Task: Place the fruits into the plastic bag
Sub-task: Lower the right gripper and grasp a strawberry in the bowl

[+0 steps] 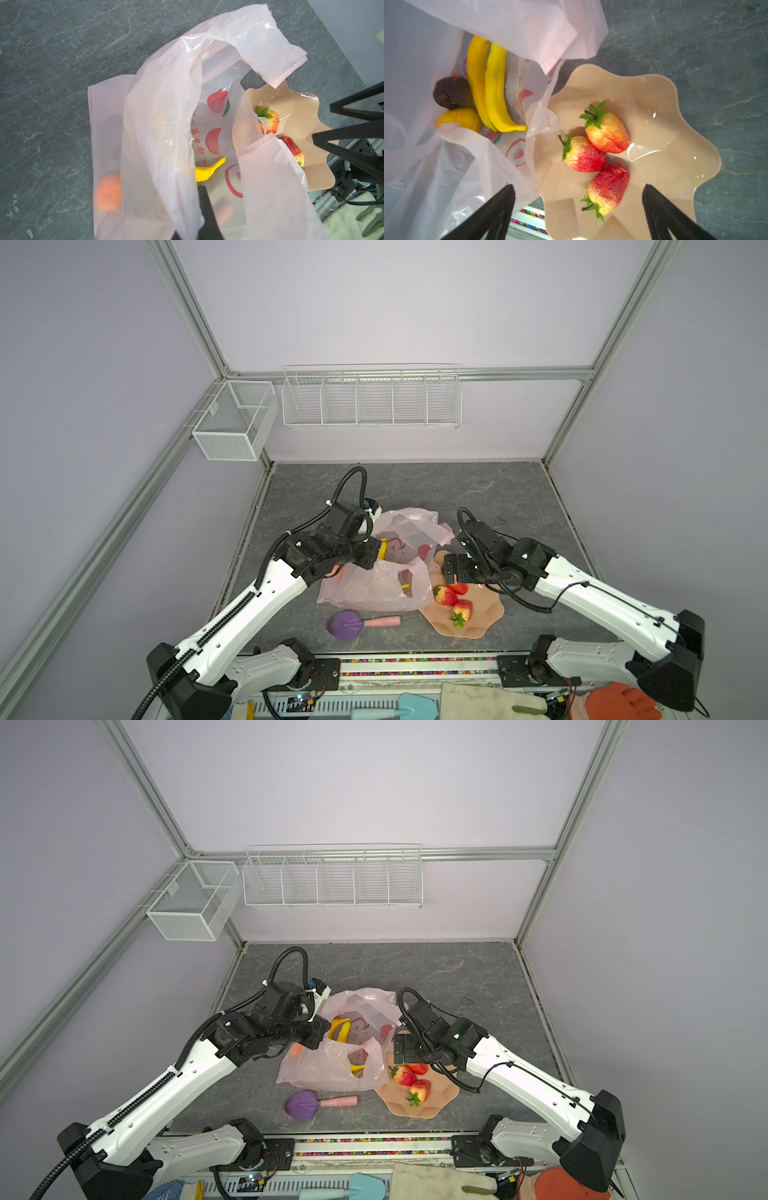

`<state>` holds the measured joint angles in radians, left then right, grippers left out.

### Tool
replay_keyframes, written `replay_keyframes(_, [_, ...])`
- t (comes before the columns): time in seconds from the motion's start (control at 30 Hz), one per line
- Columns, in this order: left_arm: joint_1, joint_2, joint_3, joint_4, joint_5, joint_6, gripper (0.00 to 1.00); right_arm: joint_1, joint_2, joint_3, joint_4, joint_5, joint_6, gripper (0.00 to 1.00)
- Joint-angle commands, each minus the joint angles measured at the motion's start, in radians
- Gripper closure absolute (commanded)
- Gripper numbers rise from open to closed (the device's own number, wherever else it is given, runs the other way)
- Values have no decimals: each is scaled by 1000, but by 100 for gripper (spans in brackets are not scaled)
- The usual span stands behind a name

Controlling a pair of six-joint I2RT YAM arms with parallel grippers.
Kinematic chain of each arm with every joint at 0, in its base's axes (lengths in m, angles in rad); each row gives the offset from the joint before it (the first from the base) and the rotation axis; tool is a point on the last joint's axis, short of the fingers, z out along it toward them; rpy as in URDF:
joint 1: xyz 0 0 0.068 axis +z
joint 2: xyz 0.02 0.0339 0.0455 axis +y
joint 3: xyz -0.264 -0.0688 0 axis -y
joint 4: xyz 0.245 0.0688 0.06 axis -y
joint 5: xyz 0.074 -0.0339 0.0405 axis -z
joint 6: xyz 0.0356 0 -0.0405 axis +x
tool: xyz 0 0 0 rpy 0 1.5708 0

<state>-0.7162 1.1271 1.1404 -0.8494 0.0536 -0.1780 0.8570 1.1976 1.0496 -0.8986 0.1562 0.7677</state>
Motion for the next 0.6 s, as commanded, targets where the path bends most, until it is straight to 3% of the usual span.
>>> replay_keyframes(0.0, [1, 8, 1, 4, 12, 15, 100, -9, 28, -42, -17, -29, -43, 3])
replay_keyframes(0.23, [1, 5, 10, -11, 9, 19, 100, -20, 138, -89, 61, -56, -70, 11])
replay_keyframes(0.57, [1, 3, 28, -31, 5, 25, 100, -48, 314, -29, 68, -5, -156, 16])
